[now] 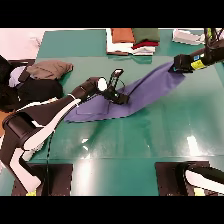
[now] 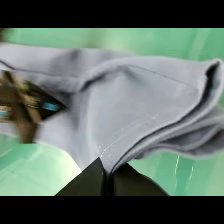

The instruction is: Fold the shirts.

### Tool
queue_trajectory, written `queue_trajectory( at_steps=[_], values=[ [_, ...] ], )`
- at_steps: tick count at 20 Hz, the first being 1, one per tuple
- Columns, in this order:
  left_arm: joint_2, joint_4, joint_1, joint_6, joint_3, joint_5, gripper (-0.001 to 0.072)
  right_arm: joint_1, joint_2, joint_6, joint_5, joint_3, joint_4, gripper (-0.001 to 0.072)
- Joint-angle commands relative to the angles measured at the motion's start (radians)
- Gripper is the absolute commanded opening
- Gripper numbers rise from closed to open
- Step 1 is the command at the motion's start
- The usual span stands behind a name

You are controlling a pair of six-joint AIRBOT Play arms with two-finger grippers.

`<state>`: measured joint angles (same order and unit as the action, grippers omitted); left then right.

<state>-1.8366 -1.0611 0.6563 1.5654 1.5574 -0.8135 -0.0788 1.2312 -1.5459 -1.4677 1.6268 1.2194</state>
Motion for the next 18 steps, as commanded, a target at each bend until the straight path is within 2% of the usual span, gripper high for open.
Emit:
queue_trajectory(
  at_steps=[1, 4, 8, 13, 18],
  values=[
    [-0.017, 0.031, 0.007, -0.02, 0.005, 0.01, 0.0025, -0.079, -0.003, -0.045, -0.009, 0.07, 0.0, 0.0016],
    [-0.014, 0.017, 0.001, -0.018, 0.007, 0.005, 0.0025, -0.124, -0.003, -0.062, 0.0, 0.077, 0.001, 0.0016],
    [0.056, -0.046, -0.077, -0.009, 0.046, -0.113, 0.0025, -0.174, 0.023, -0.086, 0.024, 0.077, -0.011, 0.0016],
    [0.323, -0.321, -0.243, 0.008, 0.046, -0.23, 0.0025, -0.3, 0.113, -0.077, 0.172, 0.078, -0.191, 0.0016],
    [0.591, -0.489, -0.464, 0.004, 0.046, -0.34, 0.0026, -0.547, 0.346, -0.063, 0.3, 0.246, -0.231, 0.0018]
  ],
)
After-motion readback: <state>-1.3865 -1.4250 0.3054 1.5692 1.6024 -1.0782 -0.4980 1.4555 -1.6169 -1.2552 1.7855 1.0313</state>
